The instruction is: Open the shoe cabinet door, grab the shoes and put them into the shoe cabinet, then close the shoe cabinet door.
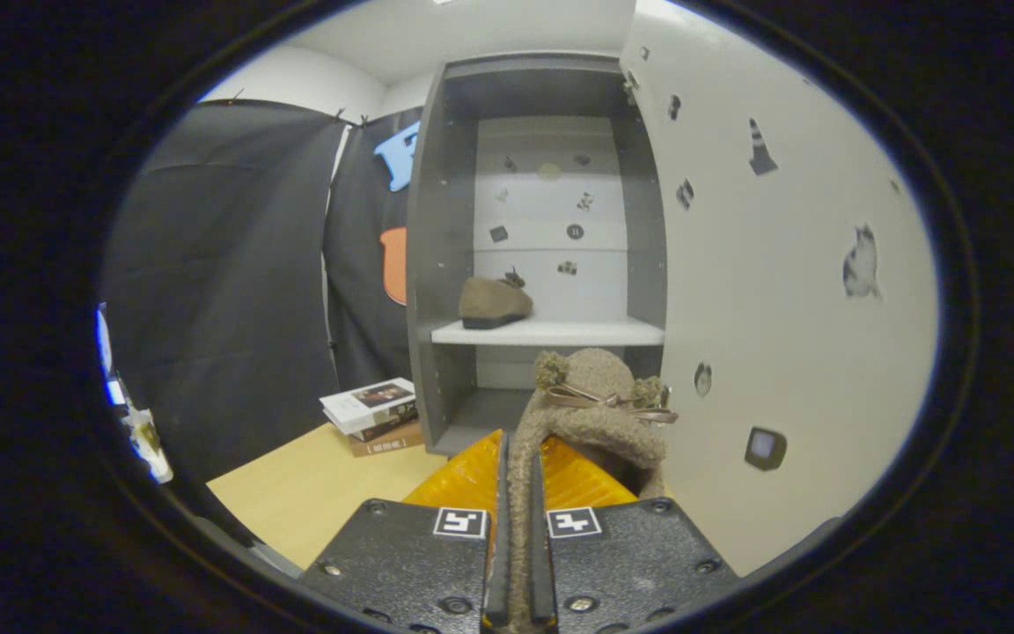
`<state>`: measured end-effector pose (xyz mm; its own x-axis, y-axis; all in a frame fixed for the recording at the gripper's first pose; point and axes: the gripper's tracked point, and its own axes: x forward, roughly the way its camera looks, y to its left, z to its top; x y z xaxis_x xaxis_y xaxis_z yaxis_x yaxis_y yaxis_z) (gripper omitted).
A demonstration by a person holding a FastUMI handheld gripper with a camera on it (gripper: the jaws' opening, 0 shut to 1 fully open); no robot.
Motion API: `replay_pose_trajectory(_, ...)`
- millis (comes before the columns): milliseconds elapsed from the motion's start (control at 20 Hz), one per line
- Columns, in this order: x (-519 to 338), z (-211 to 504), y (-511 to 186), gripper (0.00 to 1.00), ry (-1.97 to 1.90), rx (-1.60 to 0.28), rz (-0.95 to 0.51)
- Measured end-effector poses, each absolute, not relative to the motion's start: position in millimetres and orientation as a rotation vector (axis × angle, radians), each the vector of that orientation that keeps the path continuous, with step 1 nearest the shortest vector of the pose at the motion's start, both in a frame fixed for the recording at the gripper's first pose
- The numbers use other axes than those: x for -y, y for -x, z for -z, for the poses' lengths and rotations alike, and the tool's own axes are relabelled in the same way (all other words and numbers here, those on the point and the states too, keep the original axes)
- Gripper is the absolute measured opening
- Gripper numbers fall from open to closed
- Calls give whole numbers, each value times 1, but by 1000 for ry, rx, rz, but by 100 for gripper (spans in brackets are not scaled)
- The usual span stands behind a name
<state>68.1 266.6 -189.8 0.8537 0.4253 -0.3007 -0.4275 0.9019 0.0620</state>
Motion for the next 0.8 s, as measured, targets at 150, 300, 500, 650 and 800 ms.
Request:
replay_pose_trajectory(150, -267, 145, -70, 12, 48, -269, -461)
replay_pose_trajectory(300, -266, 98, -78, 12, 74, -227, -453)
replay_pose_trajectory(500, -263, 38, -101, 12, 135, -159, -402)
replay_pose_trajectory(650, -264, -2, -124, 12, 181, -109, -339)
replay_pose_trajectory(800, -275, -31, -142, 12, 177, -107, -307)
